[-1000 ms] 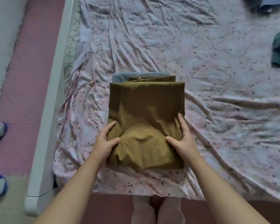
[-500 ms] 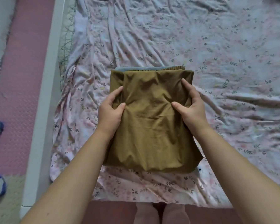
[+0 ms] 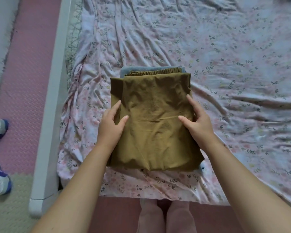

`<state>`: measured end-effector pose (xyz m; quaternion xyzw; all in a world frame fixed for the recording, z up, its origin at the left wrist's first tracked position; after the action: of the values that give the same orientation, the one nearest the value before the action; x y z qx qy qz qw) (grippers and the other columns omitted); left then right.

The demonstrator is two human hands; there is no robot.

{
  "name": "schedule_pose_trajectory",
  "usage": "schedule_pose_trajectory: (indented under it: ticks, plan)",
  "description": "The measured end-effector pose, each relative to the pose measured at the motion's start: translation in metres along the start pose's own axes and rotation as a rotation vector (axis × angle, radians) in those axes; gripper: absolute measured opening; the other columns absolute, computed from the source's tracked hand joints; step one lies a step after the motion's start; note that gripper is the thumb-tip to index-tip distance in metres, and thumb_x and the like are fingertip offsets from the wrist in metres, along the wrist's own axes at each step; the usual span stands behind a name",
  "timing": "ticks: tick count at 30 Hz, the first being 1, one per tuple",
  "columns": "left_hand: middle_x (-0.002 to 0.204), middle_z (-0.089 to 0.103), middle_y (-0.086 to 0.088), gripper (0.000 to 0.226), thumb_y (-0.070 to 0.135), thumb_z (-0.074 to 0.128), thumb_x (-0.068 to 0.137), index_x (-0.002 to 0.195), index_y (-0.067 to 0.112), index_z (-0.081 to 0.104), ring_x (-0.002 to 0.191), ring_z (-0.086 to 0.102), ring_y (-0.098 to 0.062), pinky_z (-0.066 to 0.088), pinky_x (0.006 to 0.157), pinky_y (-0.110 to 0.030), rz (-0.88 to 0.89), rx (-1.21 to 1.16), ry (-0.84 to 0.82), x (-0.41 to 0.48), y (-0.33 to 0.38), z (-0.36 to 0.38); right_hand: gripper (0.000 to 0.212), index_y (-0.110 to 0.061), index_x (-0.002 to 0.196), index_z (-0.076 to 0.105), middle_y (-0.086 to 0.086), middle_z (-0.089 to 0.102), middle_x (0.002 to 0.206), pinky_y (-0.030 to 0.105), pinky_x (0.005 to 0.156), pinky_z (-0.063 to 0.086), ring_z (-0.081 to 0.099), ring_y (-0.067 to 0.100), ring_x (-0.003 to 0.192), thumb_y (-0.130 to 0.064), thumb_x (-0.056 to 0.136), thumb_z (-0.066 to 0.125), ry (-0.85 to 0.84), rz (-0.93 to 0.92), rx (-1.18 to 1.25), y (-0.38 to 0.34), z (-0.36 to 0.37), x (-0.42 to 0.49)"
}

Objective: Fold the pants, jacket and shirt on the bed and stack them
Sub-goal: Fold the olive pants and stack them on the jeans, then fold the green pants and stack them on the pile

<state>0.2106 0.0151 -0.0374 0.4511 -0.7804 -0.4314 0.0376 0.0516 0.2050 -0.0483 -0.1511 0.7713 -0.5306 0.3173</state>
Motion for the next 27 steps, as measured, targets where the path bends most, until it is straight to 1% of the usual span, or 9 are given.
schedule_pose_trajectory:
  ticks: [3, 5, 8, 12, 15, 18, 21, 25, 27]
  plan:
    - [0.133, 0.044, -0.005, 0.044, 0.020, 0.055, 0.090, 0.133, 0.019, 0.046, 0.122, 0.043, -0.021, 0.037, 0.097, -0.032, -0.007, 0.247, 0.076, -0.036, -0.001, -0.011, 0.048, -0.025, 0.129, 0.049, -0.004, 0.050, 0.132, 0.034, 0.102, 0.043, 0.050, 0.015, 0.119, -0.007, 0.086, 0.059, 0.074, 0.074, -0.056, 0.003, -0.012, -0.031]
    - [0.129, 0.048, -0.009, 0.038, 0.016, 0.055, 0.089, 0.127, 0.012, 0.052, 0.118, 0.046, -0.026, 0.040, 0.094, -0.037, 0.022, 0.334, 0.132, -0.066, 0.006, -0.018, 0.039, -0.023, 0.124, 0.053, -0.003, 0.054, 0.123, 0.032, 0.093, 0.045, 0.054, 0.015, 0.110, -0.012, 0.087, 0.059, 0.121, 0.082, -0.156, -0.005, -0.019, -0.056]
    - [0.115, 0.059, -0.013, 0.030, 0.011, 0.055, 0.085, 0.113, 0.005, 0.060, 0.107, 0.055, -0.032, 0.045, 0.088, -0.042, 0.151, 0.392, 0.151, -0.112, 0.032, -0.026, 0.029, -0.013, 0.116, 0.057, -0.002, 0.053, 0.112, 0.025, 0.091, 0.038, 0.051, 0.017, 0.110, -0.012, 0.088, 0.058, 0.164, 0.026, -0.335, -0.029, -0.032, -0.097]
    - [0.101, 0.065, -0.010, 0.034, 0.022, 0.043, 0.081, 0.101, 0.004, 0.065, 0.095, 0.060, -0.030, 0.049, 0.082, -0.040, 0.315, 0.394, 0.087, -0.167, 0.080, -0.038, 0.019, -0.007, 0.105, 0.063, 0.006, 0.062, 0.105, 0.027, 0.089, 0.039, 0.057, 0.024, 0.103, -0.012, 0.087, 0.059, 0.223, -0.089, -0.469, -0.071, -0.048, -0.159]
    - [0.098, 0.065, -0.009, 0.028, 0.016, 0.049, 0.081, 0.099, 0.004, 0.066, 0.093, 0.060, -0.029, 0.049, 0.082, -0.038, 0.380, 0.356, 0.087, -0.201, 0.115, -0.057, 0.026, -0.006, 0.100, 0.066, 0.009, 0.066, 0.100, 0.024, 0.086, 0.039, 0.060, 0.027, 0.098, -0.021, 0.083, 0.054, 0.288, -0.152, -0.575, -0.104, -0.067, -0.207]
    - [0.100, 0.065, -0.010, 0.021, 0.010, 0.057, 0.082, 0.101, 0.004, 0.064, 0.094, 0.060, -0.029, 0.049, 0.081, -0.039, 0.445, 0.333, 0.081, -0.228, 0.151, -0.073, 0.027, -0.005, 0.097, 0.068, 0.010, 0.068, 0.098, 0.026, 0.086, 0.039, 0.062, 0.030, 0.094, -0.019, 0.078, 0.056, 0.385, -0.167, -0.639, -0.132, -0.094, -0.255]
    - [0.096, 0.066, -0.010, 0.019, 0.013, 0.057, 0.081, 0.097, 0.006, 0.065, 0.088, 0.062, -0.028, 0.052, 0.076, -0.039, 0.597, 0.376, 0.042, -0.251, 0.190, -0.079, 0.028, -0.005, 0.097, 0.068, 0.011, 0.068, 0.097, 0.026, 0.086, 0.037, 0.063, 0.033, 0.092, -0.019, 0.076, 0.058, 0.502, -0.153, -0.689, -0.153, -0.127, -0.302]
    - [0.089, 0.068, -0.010, 0.017, 0.006, 0.067, 0.073, 0.090, 0.004, 0.067, 0.081, 0.064, -0.027, 0.054, 0.069, -0.035, 0.804, 0.405, -0.027, -0.281, 0.238, -0.067, 0.040, -0.007, 0.098, 0.069, 0.010, 0.069, 0.099, 0.031, 0.085, 0.043, 0.063, 0.030, 0.094, -0.034, 0.079, 0.046, 0.634, -0.150, -0.765, -0.172, -0.176, -0.354]
    - [0.089, 0.069, -0.010, 0.018, 0.012, 0.060, 0.075, 0.090, 0.005, 0.068, 0.079, 0.065, -0.026, 0.054, 0.069, -0.034, 0.877, 0.406, -0.047, -0.299, 0.261, -0.054, 0.035, -0.008, 0.098, 0.069, 0.009, 0.069, 0.099, 0.035, 0.081, 0.050, 0.064, 0.029, 0.094, -0.032, 0.079, 0.051, 0.685, -0.143, -0.775, -0.177, -0.203, -0.375]
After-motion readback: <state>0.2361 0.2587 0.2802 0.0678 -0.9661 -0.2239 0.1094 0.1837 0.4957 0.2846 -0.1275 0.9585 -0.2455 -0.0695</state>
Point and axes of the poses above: each hand's wrist, its own x-axis towards the middle knuckle, its own z-axis out of the palm, y = z × x, the point moved 1 cm from there along x, towards the middle knuckle
